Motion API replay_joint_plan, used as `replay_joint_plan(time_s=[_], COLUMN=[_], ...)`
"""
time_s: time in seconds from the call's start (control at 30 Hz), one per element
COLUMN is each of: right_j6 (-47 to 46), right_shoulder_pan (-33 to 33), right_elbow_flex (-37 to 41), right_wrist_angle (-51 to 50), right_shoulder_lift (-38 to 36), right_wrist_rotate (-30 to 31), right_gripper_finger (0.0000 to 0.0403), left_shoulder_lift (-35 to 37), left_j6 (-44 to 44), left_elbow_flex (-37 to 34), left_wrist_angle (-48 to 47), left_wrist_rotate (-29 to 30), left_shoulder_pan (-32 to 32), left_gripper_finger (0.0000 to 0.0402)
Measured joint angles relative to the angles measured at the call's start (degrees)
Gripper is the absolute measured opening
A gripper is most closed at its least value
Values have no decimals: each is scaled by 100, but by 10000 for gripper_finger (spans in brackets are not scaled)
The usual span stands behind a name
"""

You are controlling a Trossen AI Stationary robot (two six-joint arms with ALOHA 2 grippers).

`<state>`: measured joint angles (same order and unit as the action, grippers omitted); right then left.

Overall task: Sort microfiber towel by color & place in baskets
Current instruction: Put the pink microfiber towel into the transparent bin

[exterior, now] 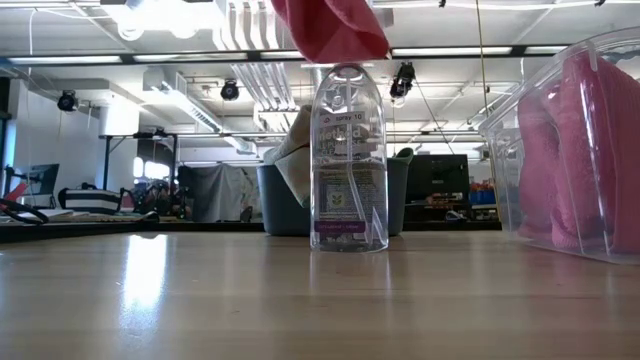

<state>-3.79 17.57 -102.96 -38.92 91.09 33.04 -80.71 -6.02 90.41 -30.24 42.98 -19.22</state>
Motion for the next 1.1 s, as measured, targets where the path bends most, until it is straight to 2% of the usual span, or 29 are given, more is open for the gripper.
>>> replay_joint_plan(time_s=[0.57, 0.8, 0.93, 1.1], right_j6=[249, 307, 315, 513], right_shoulder_pan=[-263, -261, -263, -263], right_elbow_flex=[-42, -382, -555, -560], right_wrist_angle=[15, -86, -306, -372], right_shoulder_lift=[0, 0, 0, 2], right_wrist_rotate=[7, 9, 17, 12], right_gripper_finger=[82, 82, 82, 82], left_shoulder_lift=[0, 0, 0, 0], left_j6=[52, -208, -201, -214], left_elbow_flex=[-2, -4, -4, -4], left_wrist_angle=[-149, -596, -574, -389], left_wrist_rotate=[17, 551, 520, 200], left_shoulder_pan=[34, 101, 92, 96], left_gripper_finger=[10, 10, 10, 10])
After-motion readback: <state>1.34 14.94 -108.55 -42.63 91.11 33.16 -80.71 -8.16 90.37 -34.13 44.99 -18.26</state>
